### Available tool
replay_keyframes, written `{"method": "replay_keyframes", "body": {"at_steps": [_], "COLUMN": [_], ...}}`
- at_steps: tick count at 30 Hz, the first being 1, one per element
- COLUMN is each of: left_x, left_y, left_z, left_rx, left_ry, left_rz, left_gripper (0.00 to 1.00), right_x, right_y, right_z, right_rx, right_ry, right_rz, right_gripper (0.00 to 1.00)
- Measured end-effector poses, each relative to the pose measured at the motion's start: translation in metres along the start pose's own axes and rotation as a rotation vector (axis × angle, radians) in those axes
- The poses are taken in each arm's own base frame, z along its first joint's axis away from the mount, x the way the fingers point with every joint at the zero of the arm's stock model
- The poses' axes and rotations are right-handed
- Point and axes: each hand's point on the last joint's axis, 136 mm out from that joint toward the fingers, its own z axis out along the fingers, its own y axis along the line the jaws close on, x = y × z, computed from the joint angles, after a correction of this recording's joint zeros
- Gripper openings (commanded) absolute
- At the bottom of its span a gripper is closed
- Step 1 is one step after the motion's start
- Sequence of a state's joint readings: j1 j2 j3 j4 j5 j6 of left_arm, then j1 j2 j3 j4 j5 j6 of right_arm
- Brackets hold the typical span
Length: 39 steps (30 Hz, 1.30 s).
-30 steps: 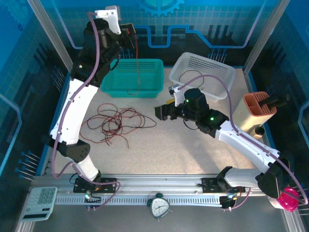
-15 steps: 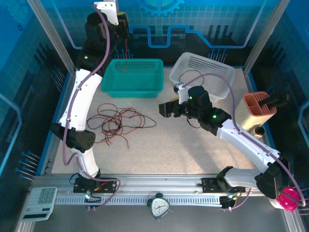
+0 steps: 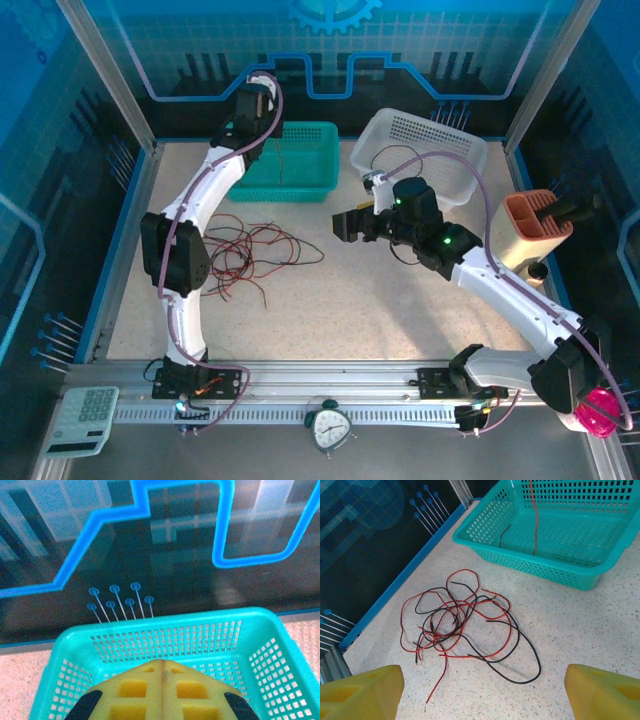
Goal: Untangle the cables
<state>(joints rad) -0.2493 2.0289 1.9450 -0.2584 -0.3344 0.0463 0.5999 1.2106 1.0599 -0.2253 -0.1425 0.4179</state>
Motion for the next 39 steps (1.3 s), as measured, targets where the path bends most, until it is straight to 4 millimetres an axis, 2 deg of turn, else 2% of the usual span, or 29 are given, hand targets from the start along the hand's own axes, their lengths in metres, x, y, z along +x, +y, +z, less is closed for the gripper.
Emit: {"method": "replay_keyframes", "body": {"at_steps": [6,10,15,20,23,24,28,31,39], "left_x": [0.016,0.04,0.086,0.143,0.164,0.167,0.182,0.184,0.171], "left_y": [-0.013,-0.021,-0.027,-0.026,-0.023,-0.022,-0.018,-0.015,-0.019], "left_z": [0.005,0.013,0.029,0.049,0.06,0.062,0.062,0.059,0.059], "left_rx": [0.064,0.1,0.102,0.059,0.029,0.022,-0.008,-0.019,0.006], "left_ry": [0.054,0.126,0.256,0.436,0.512,0.527,0.587,0.605,0.58], "left_rz": [-0.056,-0.093,-0.124,-0.124,-0.108,-0.105,-0.086,-0.093,-0.11], "left_gripper": [0.0,0.0,0.0,0.0,0.0,0.02,0.3,0.44,0.65], "right_x": [-0.002,0.0,0.003,0.003,0.001,0.001,0.002,0.004,0.005], "right_y": [0.001,0.001,-0.001,0.0,0.001,0.001,0.001,0.0,0.0], "right_z": [-0.002,-0.002,-0.001,-0.003,-0.005,-0.006,-0.006,-0.006,-0.006], "right_rx": [-0.003,-0.002,0.001,0.0,-0.002,-0.003,-0.001,0.001,0.002], "right_ry": [-0.007,-0.003,0.003,0.0,-0.007,-0.008,-0.001,0.004,0.007], "right_rz": [-0.001,0.003,0.009,0.008,0.006,0.006,0.008,0.009,0.01], "right_gripper": [0.85,0.85,0.85,0.85,0.85,0.85,0.85,0.85,0.85]}}
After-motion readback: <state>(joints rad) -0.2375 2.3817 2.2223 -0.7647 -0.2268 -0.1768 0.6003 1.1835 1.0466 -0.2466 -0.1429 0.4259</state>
